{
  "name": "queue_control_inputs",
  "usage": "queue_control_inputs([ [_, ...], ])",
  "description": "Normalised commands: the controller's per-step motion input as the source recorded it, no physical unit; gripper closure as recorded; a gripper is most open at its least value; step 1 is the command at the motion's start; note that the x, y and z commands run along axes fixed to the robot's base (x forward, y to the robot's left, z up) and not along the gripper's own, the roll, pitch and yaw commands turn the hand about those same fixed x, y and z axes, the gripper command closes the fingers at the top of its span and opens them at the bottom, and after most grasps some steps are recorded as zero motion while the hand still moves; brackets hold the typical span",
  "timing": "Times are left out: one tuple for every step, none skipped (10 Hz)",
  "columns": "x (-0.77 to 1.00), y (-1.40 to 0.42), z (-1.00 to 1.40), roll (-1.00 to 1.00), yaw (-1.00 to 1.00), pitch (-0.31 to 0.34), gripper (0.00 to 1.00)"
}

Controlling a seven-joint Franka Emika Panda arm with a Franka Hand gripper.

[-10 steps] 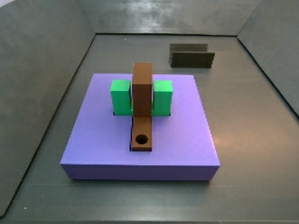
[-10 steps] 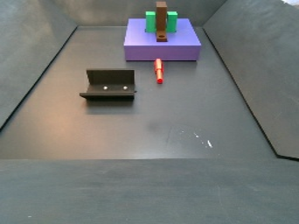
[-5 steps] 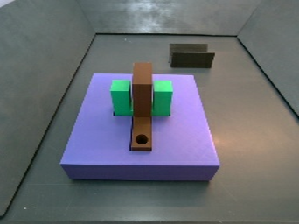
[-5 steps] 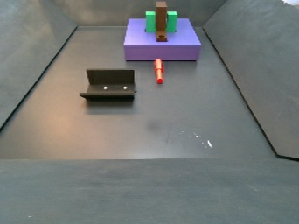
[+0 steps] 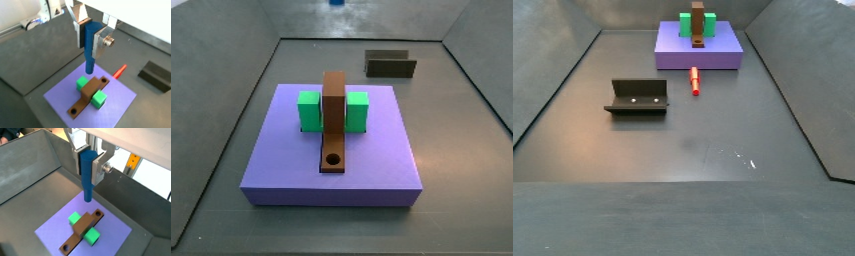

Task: Pick up the blue object. Move up. Move to above the board. Insert the blue object.
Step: Insert the blue object.

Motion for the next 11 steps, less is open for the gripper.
queue_control_inputs([
  [0.14, -0.92, -0.35, 0.00, 0.16, -0.056, 1.00],
  [0.20, -0.85, -0.53, 0.04, 0.18, -0.066, 1.00],
  [0.34, -0.57, -0.72, 0.23, 0.21, -0.099, 1.00],
  [0.29, -0.43, -0.69, 0.26, 0.19, -0.081, 1.00],
  [0.22, -0.45, -0.79, 0.25, 0.07, -0.011, 1.00],
  [0.13, -0.41, -0.82, 0.26, 0.05, 0.000, 1.00],
  [0.00, -0.29, -0.89, 0.25, 0.00, 0.000, 1.00],
  [0.00, 0.00, -0.97, 0.21, -0.10, 0.000, 1.00],
  [-0.09, 0.07, -0.97, 0.15, -0.19, 0.000, 1.00],
  [-0.24, 0.23, -0.99, 0.07, -0.27, 0.000, 1.00],
  [-0.15, 0.13, -0.67, -0.09, -0.19, -0.051, 1.00],
])
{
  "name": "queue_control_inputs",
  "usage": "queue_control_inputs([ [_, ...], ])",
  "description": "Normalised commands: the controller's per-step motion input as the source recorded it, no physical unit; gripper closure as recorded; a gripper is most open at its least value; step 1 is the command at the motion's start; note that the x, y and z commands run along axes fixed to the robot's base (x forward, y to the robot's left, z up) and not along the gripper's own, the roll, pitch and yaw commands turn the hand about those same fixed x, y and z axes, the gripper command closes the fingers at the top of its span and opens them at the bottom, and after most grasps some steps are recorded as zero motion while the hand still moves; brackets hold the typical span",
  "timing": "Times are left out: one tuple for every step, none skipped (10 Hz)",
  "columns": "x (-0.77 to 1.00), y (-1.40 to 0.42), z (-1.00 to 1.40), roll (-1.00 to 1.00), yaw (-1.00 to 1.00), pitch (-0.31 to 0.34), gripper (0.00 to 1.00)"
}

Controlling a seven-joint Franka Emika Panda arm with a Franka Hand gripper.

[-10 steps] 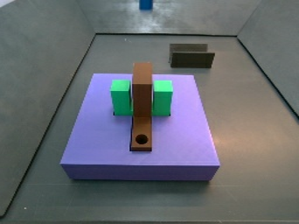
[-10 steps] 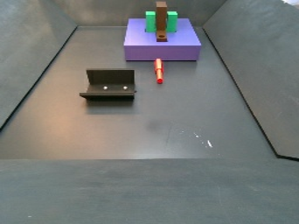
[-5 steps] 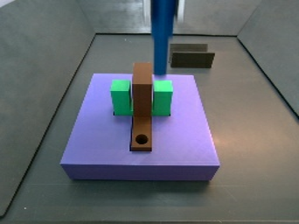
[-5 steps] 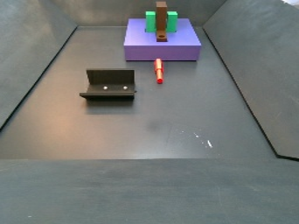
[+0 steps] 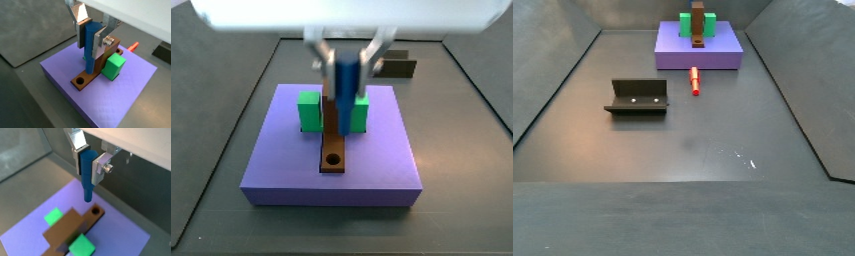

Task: Pick up the blue object. Move up. Move to above the board. Insert the blue object.
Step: Insert the blue object.

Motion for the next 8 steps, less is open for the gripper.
queue_control_inputs([
  [0.00, 0.00, -0.44, -0.15, 0.00, -0.046, 1.00],
  [-0.07, -0.07, -0.22, -0.23, 0.10, -0.031, 1.00],
  [-0.04, -0.07, -0.16, -0.27, 0.09, -0.053, 1.00],
  [-0.07, -0.05, -0.18, -0.20, 0.06, -0.031, 1.00],
  [-0.18, -0.03, -0.09, -0.06, 0.01, 0.000, 1.00],
  [-0.13, -0.05, -0.10, -0.08, 0.01, -0.009, 1.00],
  [-0.07, -0.07, -0.13, -0.08, 0.02, -0.019, 1.00],
  [-0.03, -0.07, -0.13, -0.09, 0.02, -0.014, 1.00],
])
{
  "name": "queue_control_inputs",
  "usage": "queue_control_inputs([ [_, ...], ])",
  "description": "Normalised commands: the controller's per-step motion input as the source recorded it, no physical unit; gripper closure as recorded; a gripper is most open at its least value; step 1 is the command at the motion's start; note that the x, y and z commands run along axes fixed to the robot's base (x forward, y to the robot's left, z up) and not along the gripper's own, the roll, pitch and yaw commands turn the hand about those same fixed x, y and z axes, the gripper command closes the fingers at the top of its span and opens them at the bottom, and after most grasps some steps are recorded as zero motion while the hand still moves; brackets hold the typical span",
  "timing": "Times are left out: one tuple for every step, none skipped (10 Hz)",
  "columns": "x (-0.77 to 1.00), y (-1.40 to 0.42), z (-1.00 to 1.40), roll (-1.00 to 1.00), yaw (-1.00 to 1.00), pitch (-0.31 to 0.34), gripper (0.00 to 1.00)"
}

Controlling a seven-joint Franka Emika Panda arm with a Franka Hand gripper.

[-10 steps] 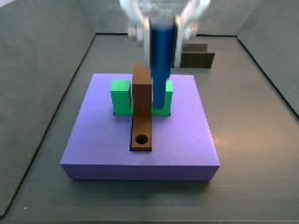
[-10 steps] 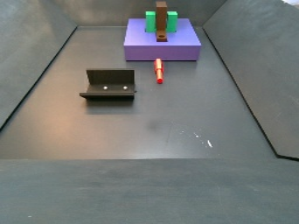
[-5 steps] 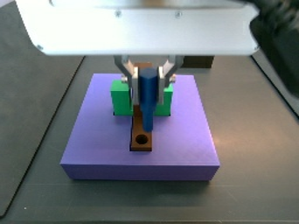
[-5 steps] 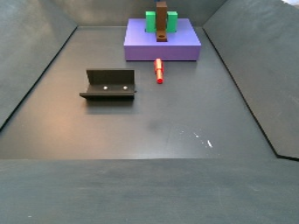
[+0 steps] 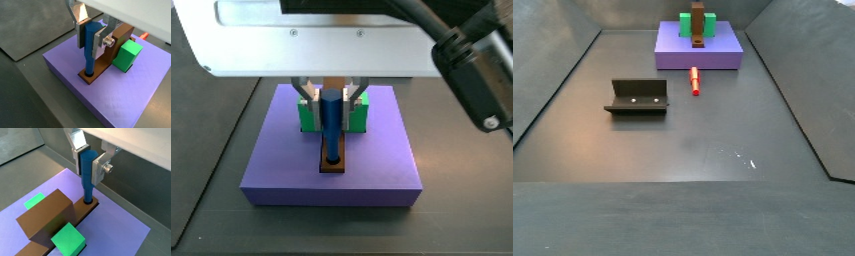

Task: Pick up the blue object. Move up. Move to above the board. Insert the blue object.
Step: Insert the blue object.

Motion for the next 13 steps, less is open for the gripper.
queue_control_inputs([
  [0.07, -0.07, -0.14, -0.12, 0.01, -0.003, 1.00],
  [0.19, 0.00, -0.20, -0.07, 0.05, -0.007, 1.00],
  [0.05, 0.00, -0.25, -0.06, 0.03, -0.027, 1.00],
  [0.00, 0.04, -0.25, 0.00, 0.02, -0.024, 1.00],
  [0.00, 0.07, -0.22, 0.00, 0.02, -0.017, 1.00],
  [-0.07, 0.00, -0.28, 0.02, 0.09, -0.043, 1.00],
  [0.00, -0.05, -0.33, 0.19, 0.23, -0.024, 1.00],
  [0.00, -0.11, -0.39, 0.18, 0.15, -0.024, 1.00],
  [0.00, -0.16, -0.41, 0.15, 0.13, -0.050, 1.00],
  [0.08, -0.15, -0.41, 0.16, 0.11, -0.029, 1.00],
  [0.29, -0.09, -0.38, 0.14, 0.10, 0.000, 1.00],
  [0.35, 0.00, -0.38, 0.19, 0.05, 0.000, 1.00],
  [0.25, 0.11, -0.34, 0.24, 0.00, 0.017, 1.00],
])
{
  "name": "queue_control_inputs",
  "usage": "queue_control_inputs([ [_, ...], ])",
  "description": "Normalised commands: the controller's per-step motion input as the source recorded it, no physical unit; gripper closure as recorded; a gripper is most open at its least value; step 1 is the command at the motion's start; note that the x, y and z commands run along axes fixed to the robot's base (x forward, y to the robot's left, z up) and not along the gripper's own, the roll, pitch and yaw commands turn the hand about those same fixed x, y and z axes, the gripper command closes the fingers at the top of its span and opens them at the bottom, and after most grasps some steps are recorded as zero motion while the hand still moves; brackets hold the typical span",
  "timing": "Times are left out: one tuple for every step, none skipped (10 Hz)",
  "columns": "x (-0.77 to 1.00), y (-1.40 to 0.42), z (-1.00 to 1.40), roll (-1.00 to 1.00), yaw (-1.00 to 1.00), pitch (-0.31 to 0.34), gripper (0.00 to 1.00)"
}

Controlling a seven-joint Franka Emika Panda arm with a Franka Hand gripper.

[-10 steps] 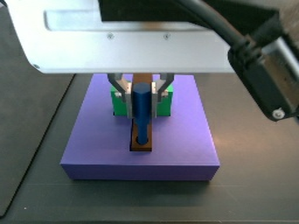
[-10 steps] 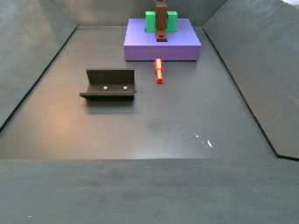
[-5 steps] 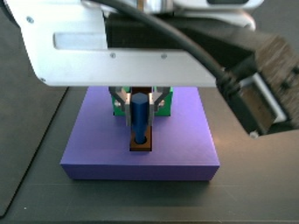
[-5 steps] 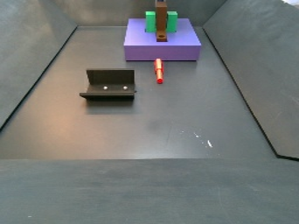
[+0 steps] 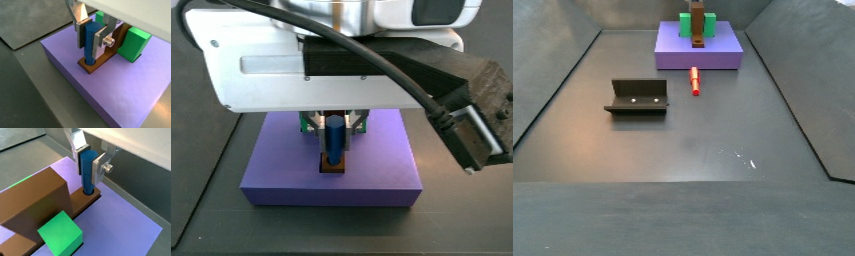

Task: Pick up the blue object. Move up. Move to above the board. Insert the blue object.
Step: Insert the blue object.

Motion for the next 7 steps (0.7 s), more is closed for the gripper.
queue_control_inputs([
  [0.14, 0.03, -0.27, 0.30, 0.00, 0.026, 1.00],
  [0.00, 0.00, -0.30, 0.29, 0.00, 0.007, 1.00],
  [-0.10, -0.10, -0.39, 0.20, 0.00, 0.000, 1.00],
  [0.00, -0.21, -0.43, 0.18, 0.00, 0.000, 1.00],
  [0.00, -0.23, -0.55, 0.10, 0.00, -0.009, 1.00],
  [0.00, -0.21, -0.60, 0.03, 0.00, -0.019, 1.00],
  [-0.21, 0.00, -0.70, 0.08, 0.00, -0.053, 1.00],
])
